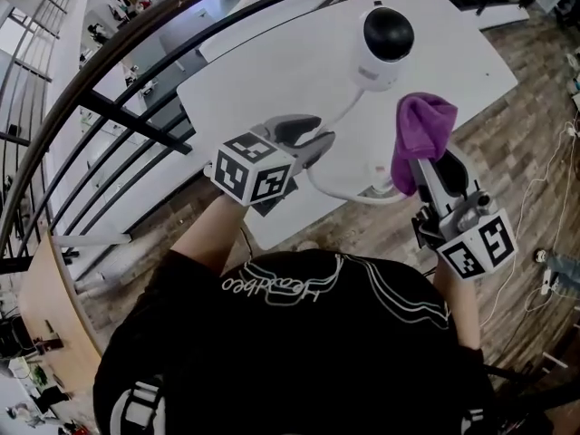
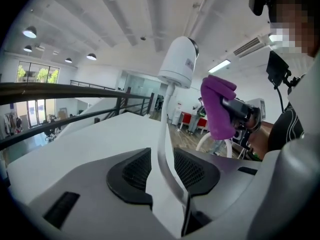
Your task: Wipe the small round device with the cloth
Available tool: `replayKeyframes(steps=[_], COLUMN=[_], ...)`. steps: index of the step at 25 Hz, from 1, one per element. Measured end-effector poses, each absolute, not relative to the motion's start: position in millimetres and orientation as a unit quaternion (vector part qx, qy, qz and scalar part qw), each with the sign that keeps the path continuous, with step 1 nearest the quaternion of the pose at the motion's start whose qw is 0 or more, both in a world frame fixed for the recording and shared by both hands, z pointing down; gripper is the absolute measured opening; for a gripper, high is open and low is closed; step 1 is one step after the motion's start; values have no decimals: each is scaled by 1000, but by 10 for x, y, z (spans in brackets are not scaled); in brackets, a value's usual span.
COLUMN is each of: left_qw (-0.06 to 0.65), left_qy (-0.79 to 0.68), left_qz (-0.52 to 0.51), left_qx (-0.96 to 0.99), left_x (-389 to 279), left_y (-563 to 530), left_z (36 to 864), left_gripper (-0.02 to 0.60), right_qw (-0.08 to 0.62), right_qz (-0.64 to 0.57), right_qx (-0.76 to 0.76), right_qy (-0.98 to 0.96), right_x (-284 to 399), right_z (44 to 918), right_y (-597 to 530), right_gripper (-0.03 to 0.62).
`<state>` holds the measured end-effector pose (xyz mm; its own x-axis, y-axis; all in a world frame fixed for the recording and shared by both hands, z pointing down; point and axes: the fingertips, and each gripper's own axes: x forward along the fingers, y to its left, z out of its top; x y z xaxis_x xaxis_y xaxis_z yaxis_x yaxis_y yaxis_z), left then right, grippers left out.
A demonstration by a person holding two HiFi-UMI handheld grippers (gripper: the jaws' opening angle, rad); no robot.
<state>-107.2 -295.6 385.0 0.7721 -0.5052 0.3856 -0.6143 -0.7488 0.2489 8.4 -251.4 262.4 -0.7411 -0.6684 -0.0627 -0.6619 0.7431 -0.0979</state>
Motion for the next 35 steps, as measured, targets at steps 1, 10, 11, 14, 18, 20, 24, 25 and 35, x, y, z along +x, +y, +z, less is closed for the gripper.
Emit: replayKeyframes(steps=[1, 10, 11, 14, 18, 20, 24, 25, 35], left_qw=[183, 205, 209, 207, 208, 211, 214, 214, 223], left_qy=[-300, -281, -279, -279, -278, -277, -275, -276, -279], left_qz=[150, 157, 157, 160, 161, 158, 154, 153, 146], left_qx=[924, 924, 924, 924, 924, 924, 925, 924, 923], left_x=[-1068, -1019, -1012, -1008, -1002, -996, -987, -987, -1005], left_y=[-2958, -2944, -2941, -2934, -2955, -2964, -2955, -2955, -2949], left_z=[3872, 3946, 3946, 3933, 3942, 3944, 3947, 3948, 3944], left_gripper=[140, 103, 92, 90, 89, 86, 84, 84, 80], right_qw=[46, 45, 46, 42, 35, 33, 17, 10, -26], right_qz=[-32, -15, -12, 2, 32, 48, 99, 117, 258], right_qx=[-360, -378, -380, -388, -397, -401, -409, -410, -402], right_qy=[931, 925, 924, 921, 916, 914, 907, 904, 878], right_x=[83, 19, 17, -2, -28, -39, -96, -122, -475], right_z=[2631, 2624, 2619, 2593, 2540, 2493, 2348, 2298, 1727], right_y=[-2520, -2526, -2522, -2503, -2487, -2478, -2454, -2455, -2543], right_gripper=[66, 66, 67, 66, 66, 66, 66, 66, 66])
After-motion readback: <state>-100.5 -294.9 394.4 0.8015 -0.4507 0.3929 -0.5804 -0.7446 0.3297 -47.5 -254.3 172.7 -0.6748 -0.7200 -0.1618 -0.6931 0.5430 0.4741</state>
